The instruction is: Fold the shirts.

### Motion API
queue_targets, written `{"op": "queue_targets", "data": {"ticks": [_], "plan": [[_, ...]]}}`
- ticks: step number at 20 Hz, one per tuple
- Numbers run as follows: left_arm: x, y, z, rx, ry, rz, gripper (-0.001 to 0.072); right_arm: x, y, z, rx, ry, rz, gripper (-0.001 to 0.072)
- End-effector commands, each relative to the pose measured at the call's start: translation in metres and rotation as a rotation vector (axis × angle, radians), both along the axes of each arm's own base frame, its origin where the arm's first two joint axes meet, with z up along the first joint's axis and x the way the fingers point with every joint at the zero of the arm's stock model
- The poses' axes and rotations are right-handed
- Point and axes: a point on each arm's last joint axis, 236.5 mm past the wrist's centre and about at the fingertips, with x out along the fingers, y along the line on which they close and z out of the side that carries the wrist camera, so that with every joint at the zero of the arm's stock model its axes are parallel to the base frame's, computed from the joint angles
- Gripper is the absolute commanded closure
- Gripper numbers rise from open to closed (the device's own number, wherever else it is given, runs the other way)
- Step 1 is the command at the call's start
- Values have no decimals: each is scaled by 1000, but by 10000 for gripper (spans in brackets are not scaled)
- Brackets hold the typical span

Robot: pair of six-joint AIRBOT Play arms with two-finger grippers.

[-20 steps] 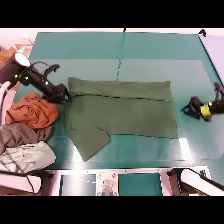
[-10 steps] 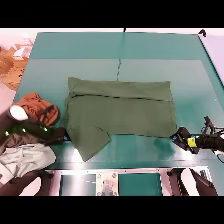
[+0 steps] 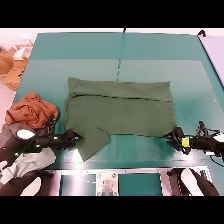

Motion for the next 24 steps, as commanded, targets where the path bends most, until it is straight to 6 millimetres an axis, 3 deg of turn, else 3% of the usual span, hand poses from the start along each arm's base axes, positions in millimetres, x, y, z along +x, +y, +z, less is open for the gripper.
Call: {"op": "queue_targets", "data": {"ticks": [1, 3, 6, 8, 9, 14, 17, 20, 24], "plan": [[28, -4, 6, -57, -102, 83, 522, 23, -12, -15, -7, -43, -114, 339], [30, -8, 10, -80, -119, 75, 652, 39, -19, -15, -5, -92, -175, 338], [28, -11, 12, -88, -134, 48, 682, 51, -23, -11, -9, -138, -197, 379], [28, -12, 14, -88, -148, 29, 683, 50, -18, -8, -9, -159, -132, 637], [30, -13, 19, -89, -162, 8, 683, 50, -15, -4, -4, -165, -92, 682], [41, -14, 56, -47, -196, -178, 684, 42, -23, 25, -29, -101, 96, 698], [47, 6, 91, 92, -235, -253, 684, 41, -31, 46, -44, -73, 150, 698], [59, 19, 139, 180, -309, -292, 684, 59, -41, 80, -85, -140, 155, 698], [108, 25, 193, 219, -477, -220, 684, 105, -47, 133, -153, -312, 166, 698]]}}
